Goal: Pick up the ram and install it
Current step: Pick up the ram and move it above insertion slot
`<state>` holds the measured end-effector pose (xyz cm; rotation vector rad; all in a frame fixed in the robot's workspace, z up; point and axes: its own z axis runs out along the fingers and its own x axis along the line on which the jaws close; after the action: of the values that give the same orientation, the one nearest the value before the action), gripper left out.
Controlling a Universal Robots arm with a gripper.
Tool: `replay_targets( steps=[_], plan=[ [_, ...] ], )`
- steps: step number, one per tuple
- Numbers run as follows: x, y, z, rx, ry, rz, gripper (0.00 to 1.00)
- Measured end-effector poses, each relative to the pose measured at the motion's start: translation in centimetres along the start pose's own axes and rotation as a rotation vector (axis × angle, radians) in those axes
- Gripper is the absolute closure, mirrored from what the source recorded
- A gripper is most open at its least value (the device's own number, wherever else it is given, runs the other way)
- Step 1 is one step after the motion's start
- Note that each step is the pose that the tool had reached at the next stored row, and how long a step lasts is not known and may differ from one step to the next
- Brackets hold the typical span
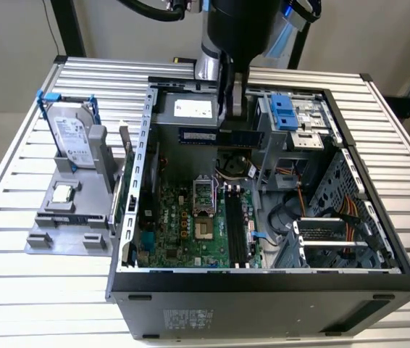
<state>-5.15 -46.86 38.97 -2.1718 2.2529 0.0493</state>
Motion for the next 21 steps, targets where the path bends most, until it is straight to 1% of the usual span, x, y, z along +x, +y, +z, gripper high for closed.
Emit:
replay_targets(
  steps=[12, 16, 21],
  plan=[
    [-0.05, -1.14, -0.02, 0.0, 0.0, 0.0, 1.0],
    [-0.08, -1.4, -0.02, 0.0, 0.0, 0.0, 1.0],
    [-0.1, -1.98, -0.02, -0.0002, 0.0001, 0.0, 1.0]
  ],
)
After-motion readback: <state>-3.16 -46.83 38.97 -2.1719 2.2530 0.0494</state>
